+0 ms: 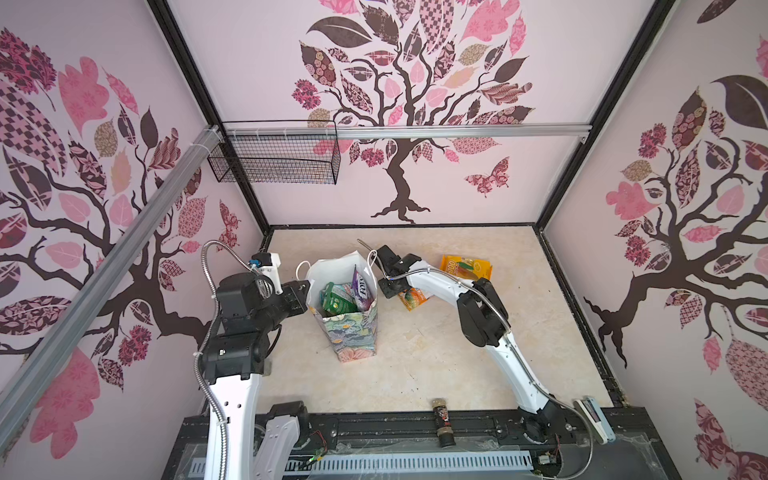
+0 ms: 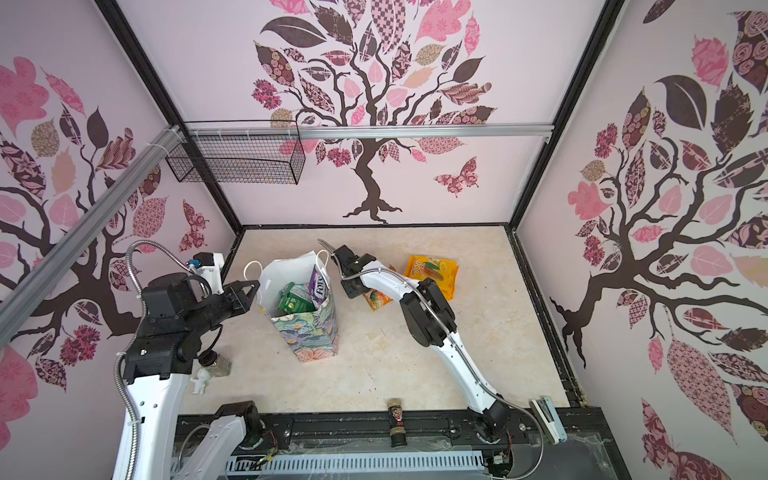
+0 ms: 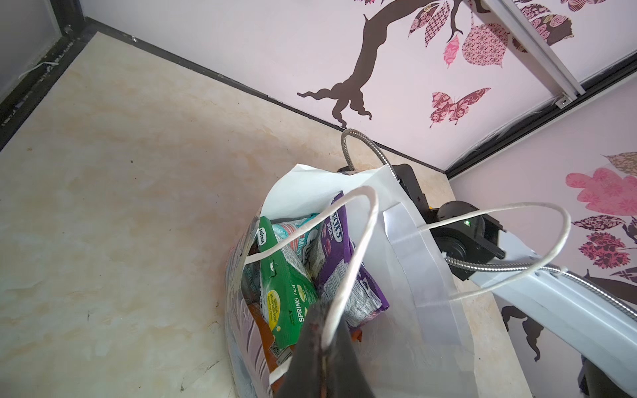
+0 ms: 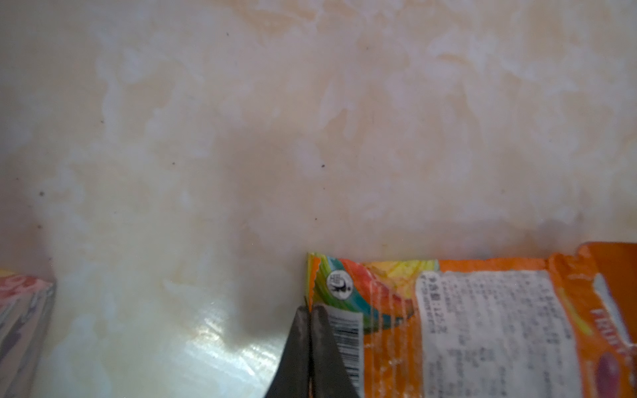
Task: Place the snacks into the paper bag
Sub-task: 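Lower the right gripper and close it on the orange packet's edge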
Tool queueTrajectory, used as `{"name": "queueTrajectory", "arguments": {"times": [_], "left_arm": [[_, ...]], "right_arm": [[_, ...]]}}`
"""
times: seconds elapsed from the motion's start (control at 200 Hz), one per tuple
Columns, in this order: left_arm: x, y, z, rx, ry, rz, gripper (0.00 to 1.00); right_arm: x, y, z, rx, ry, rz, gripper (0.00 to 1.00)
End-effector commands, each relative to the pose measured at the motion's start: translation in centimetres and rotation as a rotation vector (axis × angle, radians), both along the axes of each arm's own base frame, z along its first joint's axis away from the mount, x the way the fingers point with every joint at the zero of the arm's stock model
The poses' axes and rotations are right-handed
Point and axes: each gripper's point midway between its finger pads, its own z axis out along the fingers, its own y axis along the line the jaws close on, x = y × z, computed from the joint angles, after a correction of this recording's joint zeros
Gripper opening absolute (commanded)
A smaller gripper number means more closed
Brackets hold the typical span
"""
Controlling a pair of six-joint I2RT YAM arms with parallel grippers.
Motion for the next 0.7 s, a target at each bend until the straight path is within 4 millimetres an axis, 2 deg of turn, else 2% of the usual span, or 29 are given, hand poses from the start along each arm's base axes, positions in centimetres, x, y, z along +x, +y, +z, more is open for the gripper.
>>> {"name": "queueTrajectory", "arguments": {"times": [0.0, 0.065, 0.07, 0.08, 0.135, 0.56, 0.695], "left_arm": [[0.0, 0.0, -0.2, 0.014, -0.013, -0.012, 0.07], [-0.1, -0.1, -0.1, 0.014, -0.015, -0.012, 0.07], [-0.1, -0.1, -0.1, 0.014, -0.016, -0.013, 0.07], [-0.1, 0.0, 0.0, 0.015, -0.017, -0.012, 0.07], [-0.2, 0.0, 0.0, 0.016, -0.02, -0.01, 0.07], [-0.5, -0.1, 0.5, 0.015, -0.029, -0.009, 0.07], [-0.5, 0.0, 0.5, 0.013, -0.031, -0.005, 0.07]], "right_arm": [[-0.2, -0.3, -0.5, -0.008, 0.029, -0.012, 0.02], [-0.3, -0.3, -0.8, -0.005, 0.034, -0.015, 0.0], [-0.2, -0.2, 0.2, 0.008, 0.021, -0.015, 0.0], [-0.2, -0.1, 0.9, 0.017, 0.013, -0.016, 0.0], [-0.1, 0.1, 1.9, 0.039, -0.002, -0.016, 0.0], [-0.6, -0.3, 7.4, 0.149, -0.1, -0.045, 0.0], [-0.7, -0.7, 8.5, 0.167, -0.125, -0.052, 0.0]]}}
